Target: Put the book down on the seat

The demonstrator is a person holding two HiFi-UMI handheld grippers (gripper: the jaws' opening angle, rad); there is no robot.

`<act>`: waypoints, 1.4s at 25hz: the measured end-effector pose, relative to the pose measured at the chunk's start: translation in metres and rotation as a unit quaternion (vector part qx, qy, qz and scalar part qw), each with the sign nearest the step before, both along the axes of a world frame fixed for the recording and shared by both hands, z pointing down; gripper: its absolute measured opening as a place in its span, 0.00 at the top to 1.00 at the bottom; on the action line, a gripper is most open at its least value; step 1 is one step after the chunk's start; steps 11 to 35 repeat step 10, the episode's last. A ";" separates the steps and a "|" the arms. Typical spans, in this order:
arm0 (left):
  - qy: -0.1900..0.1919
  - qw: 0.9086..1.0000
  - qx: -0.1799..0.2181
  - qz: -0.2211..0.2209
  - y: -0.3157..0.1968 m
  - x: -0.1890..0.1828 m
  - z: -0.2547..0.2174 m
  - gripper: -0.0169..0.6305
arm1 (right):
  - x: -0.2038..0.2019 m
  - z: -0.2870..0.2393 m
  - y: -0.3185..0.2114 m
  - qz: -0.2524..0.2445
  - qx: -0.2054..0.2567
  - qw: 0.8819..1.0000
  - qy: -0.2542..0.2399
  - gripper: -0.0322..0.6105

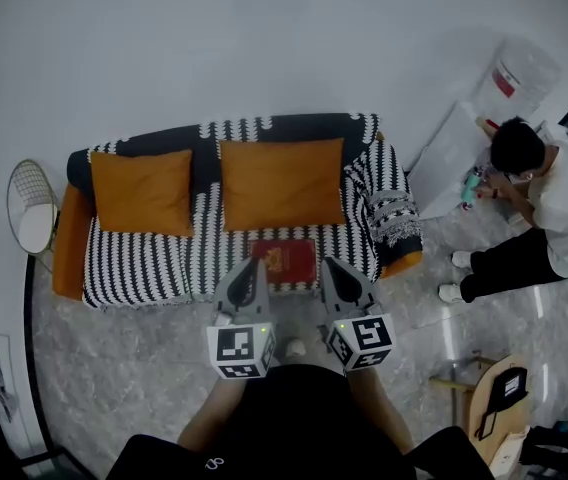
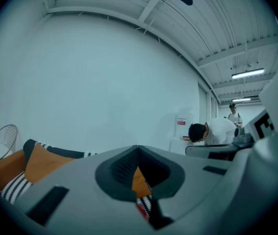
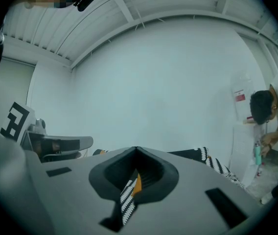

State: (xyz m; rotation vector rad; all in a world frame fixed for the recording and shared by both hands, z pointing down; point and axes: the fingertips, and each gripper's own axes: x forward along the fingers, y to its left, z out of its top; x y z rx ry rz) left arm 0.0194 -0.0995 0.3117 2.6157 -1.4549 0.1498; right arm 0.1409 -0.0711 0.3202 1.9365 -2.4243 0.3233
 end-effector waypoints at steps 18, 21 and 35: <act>0.007 1.000 -0.019 -0.004 0.007 0.003 0.007 0.95 | 0.005 0.010 0.010 0.004 -0.016 1.000 0.002 0.94; 0.007 1.000 -0.019 -0.004 0.007 0.003 0.007 0.95 | 0.005 0.010 0.010 0.004 -0.016 1.000 0.002 0.94; 0.007 1.000 -0.019 -0.004 0.007 0.003 0.007 0.95 | 0.005 0.010 0.010 0.004 -0.016 1.000 0.002 0.94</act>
